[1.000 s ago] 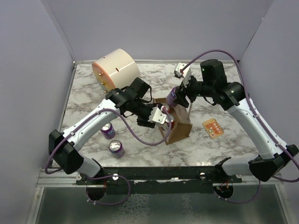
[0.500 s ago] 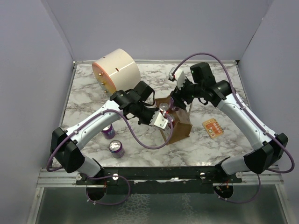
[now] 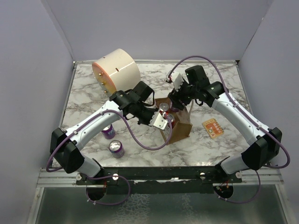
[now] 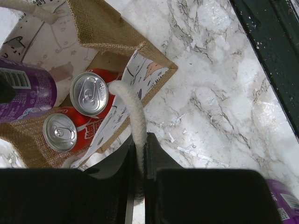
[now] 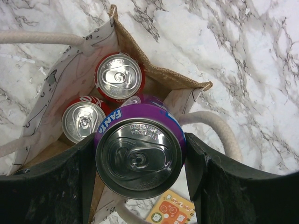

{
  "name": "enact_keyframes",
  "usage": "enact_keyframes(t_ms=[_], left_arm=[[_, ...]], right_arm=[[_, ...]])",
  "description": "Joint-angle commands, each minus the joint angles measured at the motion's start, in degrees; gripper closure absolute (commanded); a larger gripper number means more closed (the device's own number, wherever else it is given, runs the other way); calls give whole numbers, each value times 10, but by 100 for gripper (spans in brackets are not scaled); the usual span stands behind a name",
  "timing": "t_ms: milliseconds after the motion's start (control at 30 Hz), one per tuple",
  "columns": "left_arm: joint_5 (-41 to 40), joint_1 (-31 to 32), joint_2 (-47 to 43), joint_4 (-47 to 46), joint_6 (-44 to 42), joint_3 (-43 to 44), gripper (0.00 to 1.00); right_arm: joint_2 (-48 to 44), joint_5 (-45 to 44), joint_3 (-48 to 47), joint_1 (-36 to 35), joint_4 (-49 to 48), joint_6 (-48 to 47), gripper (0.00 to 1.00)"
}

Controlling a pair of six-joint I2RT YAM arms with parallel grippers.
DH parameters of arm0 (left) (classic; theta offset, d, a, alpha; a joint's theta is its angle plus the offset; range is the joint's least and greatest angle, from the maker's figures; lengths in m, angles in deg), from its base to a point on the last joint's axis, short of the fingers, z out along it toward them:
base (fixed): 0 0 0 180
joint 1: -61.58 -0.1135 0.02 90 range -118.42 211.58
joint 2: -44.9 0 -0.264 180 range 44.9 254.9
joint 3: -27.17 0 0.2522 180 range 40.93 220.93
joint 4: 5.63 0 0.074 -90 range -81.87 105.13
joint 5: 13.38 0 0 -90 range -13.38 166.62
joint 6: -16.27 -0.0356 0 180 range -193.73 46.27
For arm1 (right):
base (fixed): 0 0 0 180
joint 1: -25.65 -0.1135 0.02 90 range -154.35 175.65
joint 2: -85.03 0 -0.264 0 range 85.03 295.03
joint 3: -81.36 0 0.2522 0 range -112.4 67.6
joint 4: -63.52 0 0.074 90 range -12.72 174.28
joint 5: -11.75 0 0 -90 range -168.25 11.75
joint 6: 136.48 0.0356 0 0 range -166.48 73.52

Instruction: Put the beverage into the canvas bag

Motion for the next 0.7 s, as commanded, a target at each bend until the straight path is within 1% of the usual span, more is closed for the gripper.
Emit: enact_keyframes(t_ms=[0,133,233,300,367,500,667], left_arm=[[4,4,-8,0,-13,-5,100],[2,3,-9,0,-17,-7,100],[2,3,-10,0,-16,-8,100],[1,4,-12,0,-20,-9,100],[-1,4,-11,-2,-21,-10,100],[1,4,-9,0,-22,-8,100],[2,4,-5,2,-21,-5,100]], right_arm=[[-1,-38,1,-5,-60,8,94],[-4,-87,3,-5,-70,6,95],[-8,-97,2,-5,-69,6,95],[-11,-83,-1,-5,-63,5,95],[-16,-49,1,-5,-59,-3,95],[-20,-6,1,-22,-48,-15,95],[-16,-11,6,-45,-46,-26,95]])
